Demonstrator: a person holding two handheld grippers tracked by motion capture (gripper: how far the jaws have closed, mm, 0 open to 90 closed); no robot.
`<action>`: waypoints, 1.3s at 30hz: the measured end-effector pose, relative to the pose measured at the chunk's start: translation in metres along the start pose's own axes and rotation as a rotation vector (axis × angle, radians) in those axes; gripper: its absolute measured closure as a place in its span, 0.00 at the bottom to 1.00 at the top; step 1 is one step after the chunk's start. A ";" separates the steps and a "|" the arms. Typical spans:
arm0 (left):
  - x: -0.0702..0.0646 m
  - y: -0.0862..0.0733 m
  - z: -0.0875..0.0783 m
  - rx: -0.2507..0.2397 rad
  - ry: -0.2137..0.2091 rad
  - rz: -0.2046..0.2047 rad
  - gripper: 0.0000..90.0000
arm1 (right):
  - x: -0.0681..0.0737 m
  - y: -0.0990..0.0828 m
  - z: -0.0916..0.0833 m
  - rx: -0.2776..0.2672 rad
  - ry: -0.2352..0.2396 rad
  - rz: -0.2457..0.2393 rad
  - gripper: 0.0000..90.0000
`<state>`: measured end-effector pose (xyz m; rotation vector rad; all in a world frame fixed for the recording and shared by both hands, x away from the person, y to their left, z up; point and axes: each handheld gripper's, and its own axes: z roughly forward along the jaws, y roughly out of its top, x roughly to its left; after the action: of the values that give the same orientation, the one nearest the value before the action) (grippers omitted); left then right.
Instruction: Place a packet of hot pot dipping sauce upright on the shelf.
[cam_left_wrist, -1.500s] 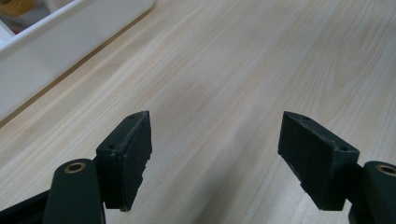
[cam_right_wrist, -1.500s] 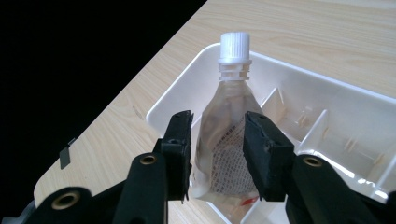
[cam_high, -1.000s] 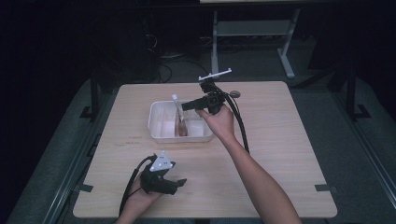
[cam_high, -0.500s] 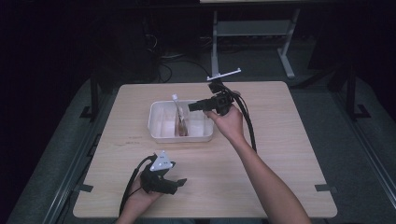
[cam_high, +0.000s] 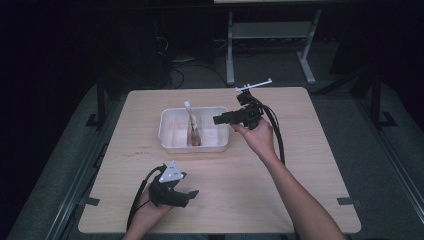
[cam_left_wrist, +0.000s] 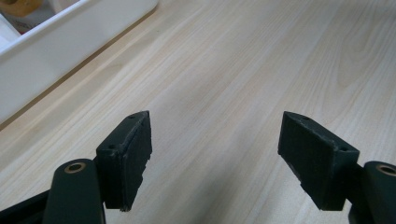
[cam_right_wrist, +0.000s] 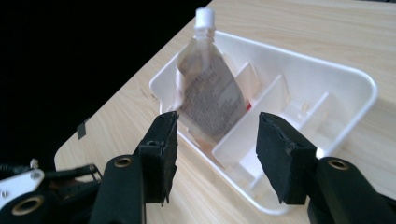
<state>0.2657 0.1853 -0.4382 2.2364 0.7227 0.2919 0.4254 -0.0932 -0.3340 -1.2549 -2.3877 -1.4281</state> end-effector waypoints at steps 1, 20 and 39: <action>0.000 0.000 0.000 -0.001 0.001 0.000 0.28 | -0.001 -0.002 -0.002 0.002 -0.003 -0.002 0.52; 0.000 0.000 -0.001 -0.008 0.007 -0.007 0.28 | -0.019 -0.040 -0.042 0.010 -0.030 -0.002 0.52; 0.000 0.000 0.000 -0.006 0.005 -0.004 0.28 | -0.027 -0.075 -0.062 0.023 -0.034 0.009 0.51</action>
<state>0.2655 0.1853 -0.4381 2.2291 0.7273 0.2975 0.3721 -0.1736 -0.3636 -1.2930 -2.4095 -1.3839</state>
